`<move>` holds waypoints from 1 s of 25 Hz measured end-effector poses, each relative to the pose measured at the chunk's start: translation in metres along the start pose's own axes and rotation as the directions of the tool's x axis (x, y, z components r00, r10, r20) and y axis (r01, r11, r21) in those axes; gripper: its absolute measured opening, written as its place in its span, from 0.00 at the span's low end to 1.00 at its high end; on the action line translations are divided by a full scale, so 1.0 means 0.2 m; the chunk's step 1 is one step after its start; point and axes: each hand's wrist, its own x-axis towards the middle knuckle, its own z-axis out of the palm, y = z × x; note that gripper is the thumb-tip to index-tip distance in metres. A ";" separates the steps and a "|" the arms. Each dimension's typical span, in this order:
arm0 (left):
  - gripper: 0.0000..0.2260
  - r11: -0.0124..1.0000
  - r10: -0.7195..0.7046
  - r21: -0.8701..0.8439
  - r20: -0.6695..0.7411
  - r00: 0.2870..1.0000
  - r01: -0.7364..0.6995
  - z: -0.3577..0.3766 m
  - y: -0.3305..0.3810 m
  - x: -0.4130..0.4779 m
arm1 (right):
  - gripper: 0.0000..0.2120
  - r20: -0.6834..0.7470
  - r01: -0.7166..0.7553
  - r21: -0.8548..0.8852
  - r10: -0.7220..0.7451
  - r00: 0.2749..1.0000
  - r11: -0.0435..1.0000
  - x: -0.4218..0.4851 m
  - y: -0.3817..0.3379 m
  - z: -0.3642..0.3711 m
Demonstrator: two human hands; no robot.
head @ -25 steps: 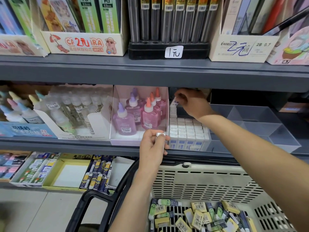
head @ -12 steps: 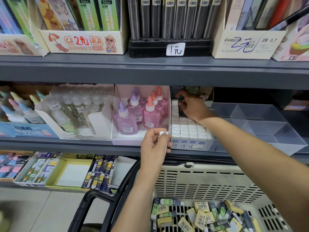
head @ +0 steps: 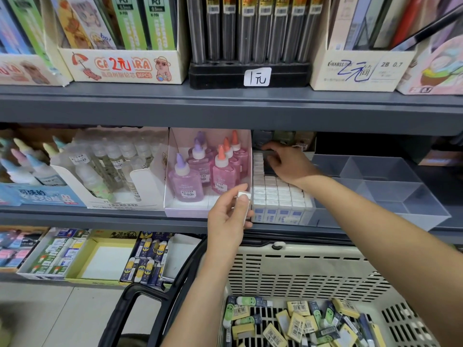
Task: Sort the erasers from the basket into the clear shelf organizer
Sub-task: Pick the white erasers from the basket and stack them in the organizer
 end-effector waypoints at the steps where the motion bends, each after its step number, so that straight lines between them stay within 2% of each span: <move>1: 0.12 1.000 -0.007 0.012 0.005 1.000 0.007 0.00 0.00 0.00 | 0.15 -0.052 -0.013 0.005 0.014 0.999 1.000 -0.04 -0.02 -0.02; 4: 0.17 0.998 -0.055 -0.040 0.037 0.998 0.057 0.00 0.00 0.00 | 0.10 -0.150 0.010 0.130 0.010 0.989 0.991 -0.20 -0.11 -0.05; 7: 0.15 0.998 -0.035 -0.054 0.069 0.997 0.039 0.01 0.01 0.00 | 0.04 -0.007 0.132 0.305 -0.136 0.991 0.943 -0.37 -0.21 -0.08; 9: 0.13 0.998 -0.016 -0.058 0.087 0.996 0.021 0.02 0.01 -0.01 | 0.02 0.082 0.138 0.378 -0.181 0.980 0.915 -0.42 -0.23 -0.08; 11: 0.09 0.998 0.004 -0.058 0.093 0.996 0.001 0.02 0.01 -0.02 | 0.02 0.067 0.087 0.490 -0.136 0.988 0.868 -0.43 -0.24 -0.11; 14: 0.05 0.999 0.007 -0.045 0.088 0.996 -0.003 0.02 0.02 -0.03 | 0.09 0.061 0.041 0.661 -0.108 0.992 0.749 -0.45 -0.23 -0.16; 17: 0.09 0.988 -0.062 -0.135 0.136 0.989 0.081 0.03 0.02 -0.03 | 0.19 0.150 0.113 0.616 -0.257 0.955 0.780 -0.47 -0.21 -0.21; 22: 0.11 0.945 -0.159 -0.241 0.257 0.953 0.222 0.04 0.03 -0.05 | 0.13 0.157 0.198 0.389 -0.276 0.948 0.900 -0.46 -0.19 -0.25; 25: 0.12 0.952 -0.161 -0.218 0.240 0.957 0.214 0.04 0.04 -0.05 | 0.10 0.141 0.198 0.387 -0.270 0.952 0.901 -0.43 -0.18 -0.29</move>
